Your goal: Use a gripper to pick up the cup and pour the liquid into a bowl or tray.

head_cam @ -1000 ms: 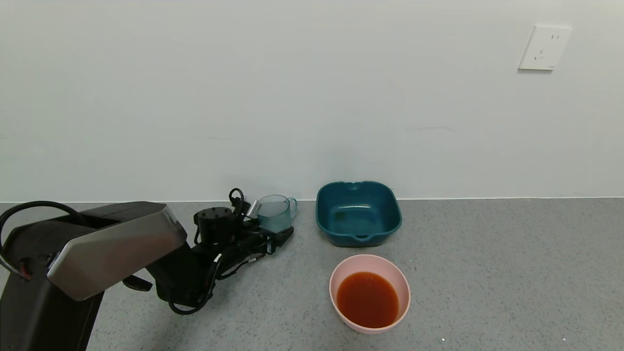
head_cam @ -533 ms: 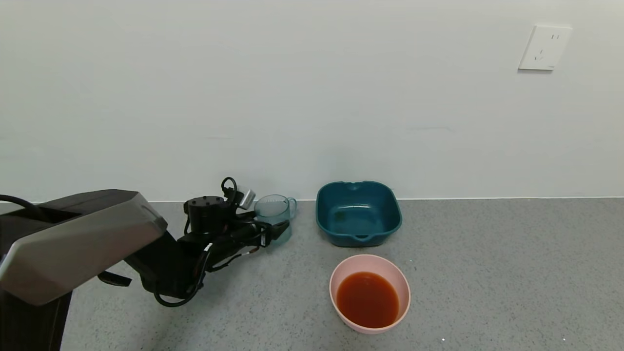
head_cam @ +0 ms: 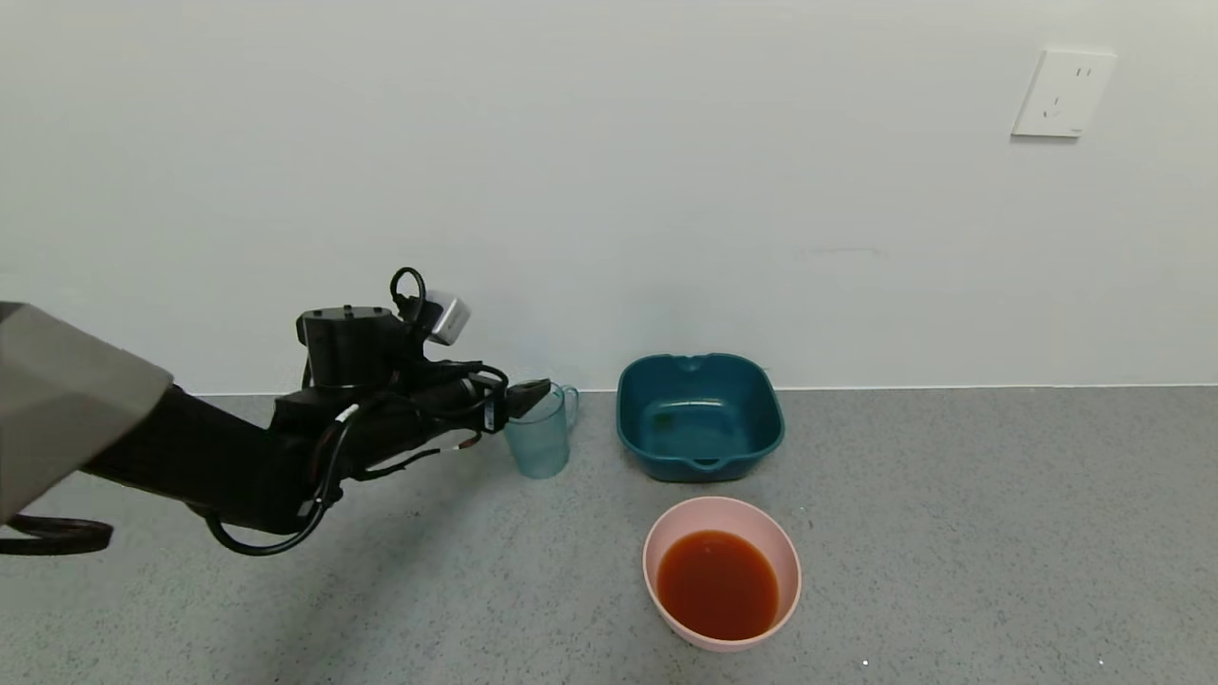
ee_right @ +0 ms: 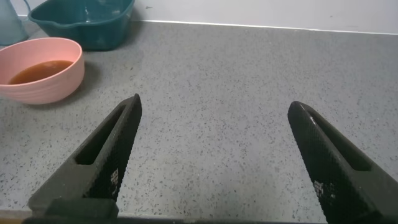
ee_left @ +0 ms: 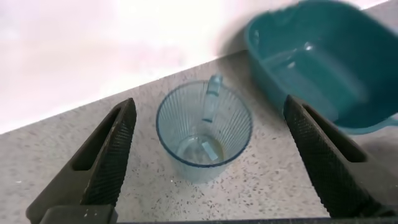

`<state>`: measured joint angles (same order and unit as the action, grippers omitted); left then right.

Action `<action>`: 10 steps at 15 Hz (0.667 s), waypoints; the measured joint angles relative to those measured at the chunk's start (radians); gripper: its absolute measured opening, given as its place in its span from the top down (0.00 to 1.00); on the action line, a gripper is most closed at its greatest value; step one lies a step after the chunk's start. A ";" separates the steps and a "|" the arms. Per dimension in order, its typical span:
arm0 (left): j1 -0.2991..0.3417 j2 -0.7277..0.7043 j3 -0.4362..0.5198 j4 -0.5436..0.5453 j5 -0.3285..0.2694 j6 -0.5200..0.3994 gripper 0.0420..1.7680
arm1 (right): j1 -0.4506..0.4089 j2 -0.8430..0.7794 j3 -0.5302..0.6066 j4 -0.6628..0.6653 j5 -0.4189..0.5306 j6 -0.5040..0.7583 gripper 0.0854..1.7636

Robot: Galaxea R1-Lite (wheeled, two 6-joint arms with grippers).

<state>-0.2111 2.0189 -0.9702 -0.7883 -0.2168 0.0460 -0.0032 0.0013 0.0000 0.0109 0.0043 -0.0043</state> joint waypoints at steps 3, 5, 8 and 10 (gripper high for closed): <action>-0.018 -0.143 -0.040 0.170 0.059 0.002 0.04 | 0.000 0.000 0.000 0.000 0.000 0.000 0.03; -0.029 -0.236 -0.067 0.279 0.113 0.004 0.04 | 0.000 0.000 0.000 0.000 0.000 0.000 0.03; -0.038 -0.376 -0.097 0.455 0.214 0.006 0.04 | 0.000 0.000 0.000 0.000 0.000 0.000 0.03; -0.037 -0.460 -0.105 0.545 0.274 0.002 0.04 | 0.000 0.000 0.000 0.000 0.000 0.000 0.03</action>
<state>-0.2481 1.5591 -1.0755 -0.2434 0.0577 0.0479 -0.0032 0.0013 0.0000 0.0109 0.0043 -0.0043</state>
